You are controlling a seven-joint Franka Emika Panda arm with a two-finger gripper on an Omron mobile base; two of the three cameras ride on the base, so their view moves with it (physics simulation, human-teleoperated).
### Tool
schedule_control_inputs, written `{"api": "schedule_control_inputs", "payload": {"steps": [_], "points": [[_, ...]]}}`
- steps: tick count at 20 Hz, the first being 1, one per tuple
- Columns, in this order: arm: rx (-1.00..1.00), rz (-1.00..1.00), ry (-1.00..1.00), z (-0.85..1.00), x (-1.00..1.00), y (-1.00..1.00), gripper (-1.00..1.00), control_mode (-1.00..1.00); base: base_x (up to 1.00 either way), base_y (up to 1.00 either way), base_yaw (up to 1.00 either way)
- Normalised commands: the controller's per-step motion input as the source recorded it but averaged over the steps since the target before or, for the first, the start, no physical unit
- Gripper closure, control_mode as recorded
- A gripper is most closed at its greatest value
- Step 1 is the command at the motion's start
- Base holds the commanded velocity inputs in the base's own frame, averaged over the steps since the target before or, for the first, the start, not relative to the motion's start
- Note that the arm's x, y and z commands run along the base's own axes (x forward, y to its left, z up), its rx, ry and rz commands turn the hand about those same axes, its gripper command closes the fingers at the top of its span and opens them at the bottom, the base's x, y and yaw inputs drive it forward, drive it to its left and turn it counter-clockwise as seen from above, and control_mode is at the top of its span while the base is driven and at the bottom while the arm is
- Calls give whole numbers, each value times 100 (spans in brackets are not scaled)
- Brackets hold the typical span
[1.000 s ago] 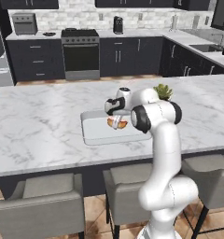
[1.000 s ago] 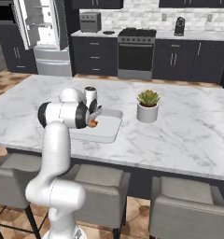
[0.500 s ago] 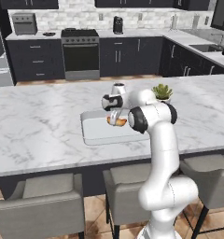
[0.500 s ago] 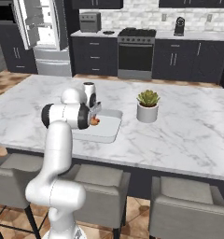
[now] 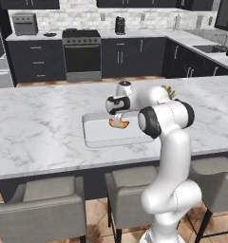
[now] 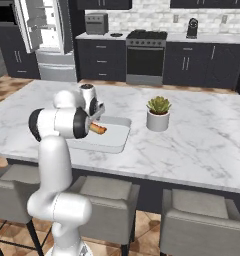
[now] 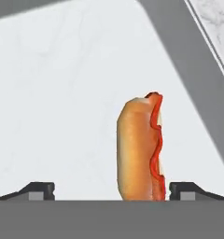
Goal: Place the cold items (eggplant and bell pepper) from the fridge in one tupperware on the dining counter. Place the warm items (hot dog and kebab skewer) in the stove area in another tupperware.
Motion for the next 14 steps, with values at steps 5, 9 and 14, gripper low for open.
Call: {"api": "schedule_control_inputs", "payload": {"steps": [5,9,14], "points": [[0,-3,-35,65,-96,0,-100,-100,0,0,0],[0,-12,-8,100,-54,1,-100,-100,0,0,0],[17,-25,1,100,-58,-5,-100,-100,0,0,0]]}}
